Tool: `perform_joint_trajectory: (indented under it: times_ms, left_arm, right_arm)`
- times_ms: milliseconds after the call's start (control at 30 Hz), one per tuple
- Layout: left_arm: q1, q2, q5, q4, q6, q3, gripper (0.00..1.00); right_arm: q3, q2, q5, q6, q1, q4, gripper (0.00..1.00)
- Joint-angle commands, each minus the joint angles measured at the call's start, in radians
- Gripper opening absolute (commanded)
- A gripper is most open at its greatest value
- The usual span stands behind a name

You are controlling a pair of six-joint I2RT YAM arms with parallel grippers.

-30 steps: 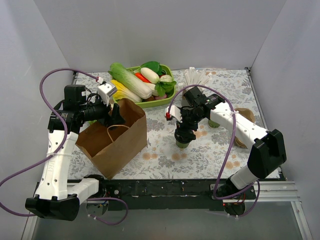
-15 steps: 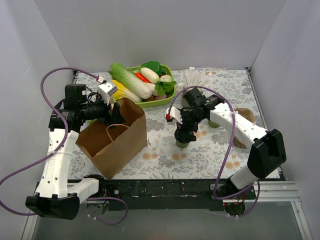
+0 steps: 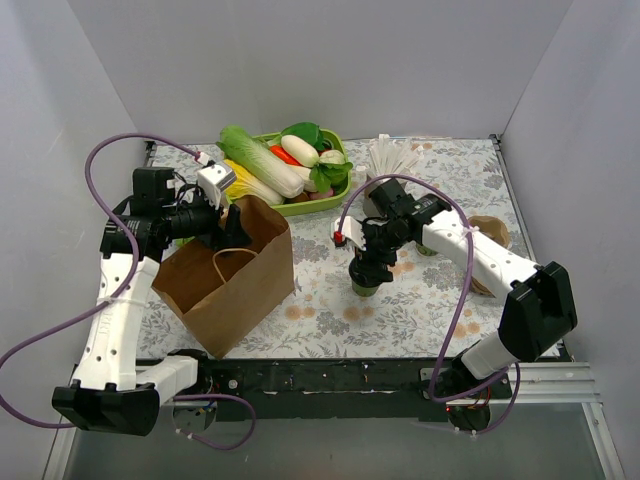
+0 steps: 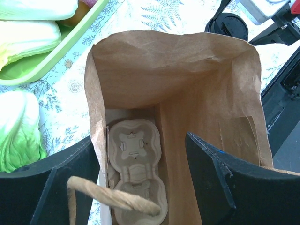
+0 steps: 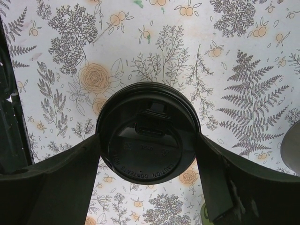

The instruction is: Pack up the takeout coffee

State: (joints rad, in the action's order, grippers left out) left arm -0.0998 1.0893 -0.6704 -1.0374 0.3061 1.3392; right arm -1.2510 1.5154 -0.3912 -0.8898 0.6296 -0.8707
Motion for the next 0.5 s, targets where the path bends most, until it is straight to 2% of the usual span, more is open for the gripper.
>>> perform_joint_trajectory:
  times_ms: [0, 100, 133, 167, 267, 333, 467]
  left_arm:
    - [0.003, 0.001, -0.02, 0.014, -0.013, 0.0, 0.69]
    - [0.003, 0.001, -0.02, 0.034, 0.011, 0.017, 0.71]
    - [0.003, 0.0, -0.035, 0.043, 0.024, 0.047, 0.75]
    - [0.003, 0.0, -0.046, 0.051, 0.031, 0.067, 0.98]
    - [0.003, 0.007, -0.064, 0.042, 0.053, 0.17, 0.98]
    - [0.003, 0.009, -0.012, 0.033, 0.057, 0.211, 0.98]
    - [0.003, -0.003, 0.255, -0.085, -0.005, 0.339, 0.98]
  right_arm:
    - [0.027, -0.009, 0.06, -0.029, 0.004, 0.022, 0.74]
    - [0.006, 0.003, 0.057, -0.021, 0.004, -0.002, 0.65]
    - [-0.014, 0.003, 0.061, -0.014, 0.004, -0.01, 0.64]
    - [-0.024, 0.005, 0.064, -0.008, 0.002, -0.022, 0.63]
    - [-0.051, -0.007, 0.074, 0.011, -0.002, -0.031, 0.62]
    - [-0.054, -0.021, 0.074, 0.021, -0.005, -0.028, 0.61]
    - [-0.053, -0.024, 0.072, 0.048, -0.005, -0.036, 0.59]
